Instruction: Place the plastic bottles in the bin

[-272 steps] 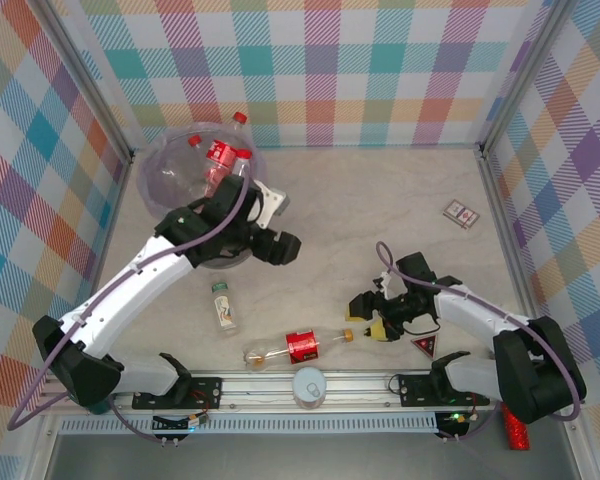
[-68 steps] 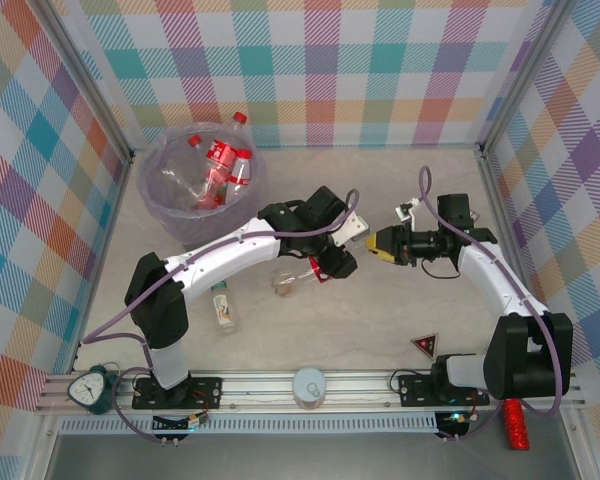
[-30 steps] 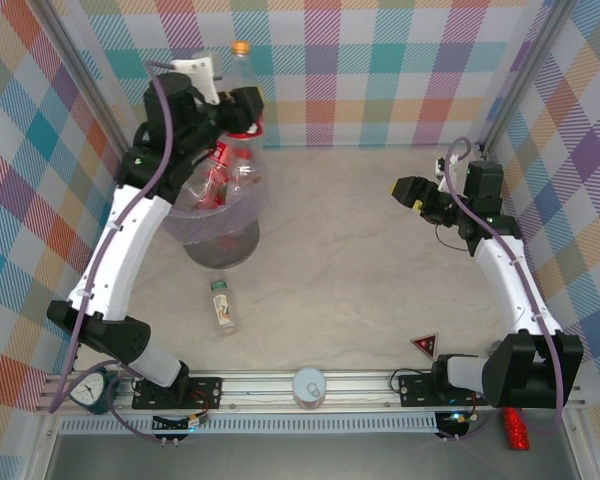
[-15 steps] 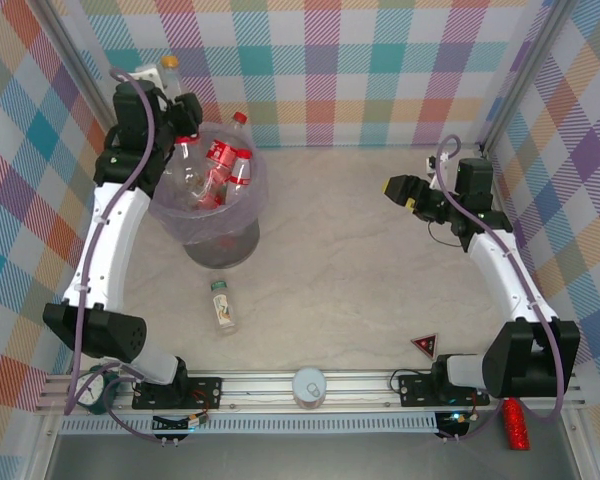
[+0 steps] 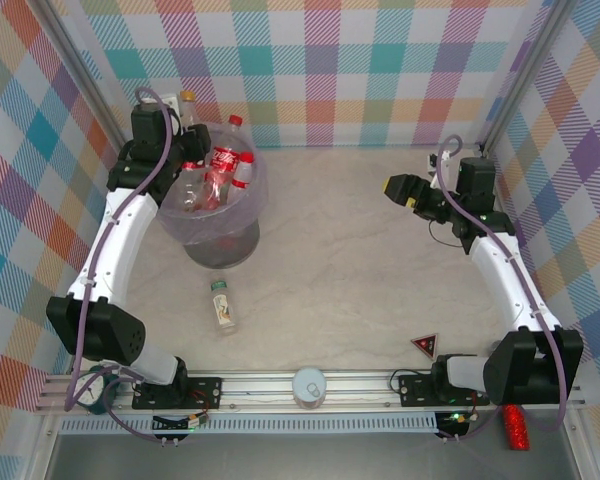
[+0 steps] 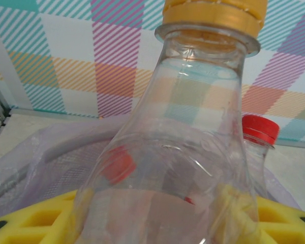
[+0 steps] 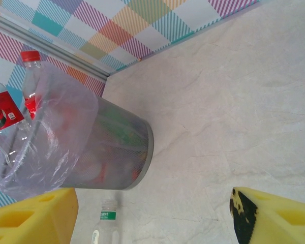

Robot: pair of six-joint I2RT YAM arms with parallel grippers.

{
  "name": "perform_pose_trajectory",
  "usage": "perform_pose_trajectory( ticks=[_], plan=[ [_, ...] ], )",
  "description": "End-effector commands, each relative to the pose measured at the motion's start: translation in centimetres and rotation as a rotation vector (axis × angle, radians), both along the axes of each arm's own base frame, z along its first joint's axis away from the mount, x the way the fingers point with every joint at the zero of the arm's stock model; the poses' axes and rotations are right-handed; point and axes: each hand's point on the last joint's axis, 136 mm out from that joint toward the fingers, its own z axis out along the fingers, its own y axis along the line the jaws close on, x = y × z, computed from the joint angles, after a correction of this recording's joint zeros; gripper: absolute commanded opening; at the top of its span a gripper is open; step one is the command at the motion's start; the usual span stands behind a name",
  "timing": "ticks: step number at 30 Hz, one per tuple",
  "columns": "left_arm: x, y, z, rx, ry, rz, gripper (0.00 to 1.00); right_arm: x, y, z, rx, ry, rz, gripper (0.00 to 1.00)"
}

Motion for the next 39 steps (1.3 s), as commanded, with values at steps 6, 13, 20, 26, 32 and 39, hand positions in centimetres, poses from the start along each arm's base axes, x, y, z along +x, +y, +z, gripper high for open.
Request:
perform_pose_trajectory(
  ticks=[6,13,20,26,32,39],
  plan=[
    [-0.7,-2.0,-3.1,-0.050,0.116,-0.117,0.67,0.1,0.8,1.9,0.012,-0.054,0.027,0.79],
    [-1.7,-0.8,-0.9,0.060,0.079,-0.104,1.00,0.6,1.0,1.3,0.020,-0.037,0.033,0.78],
    [-2.6,-0.1,2.2,0.105,0.042,-0.085,1.00,0.8,1.9,1.3,0.025,-0.035,0.055,0.78],
    [-3.0,1.2,1.3,0.152,0.104,-0.033,0.87,0.8,1.9,1.2,0.018,-0.034,0.049,0.78],
    [-2.5,0.9,-2.4,0.124,0.170,-0.024,0.70,0.7,1.9,1.2,0.013,-0.035,0.046,0.78],
    [-2.9,-0.1,-5.7,0.089,0.207,-0.033,0.64,0.8,2.3,1.2,0.016,-0.033,0.060,0.78]
  ],
)
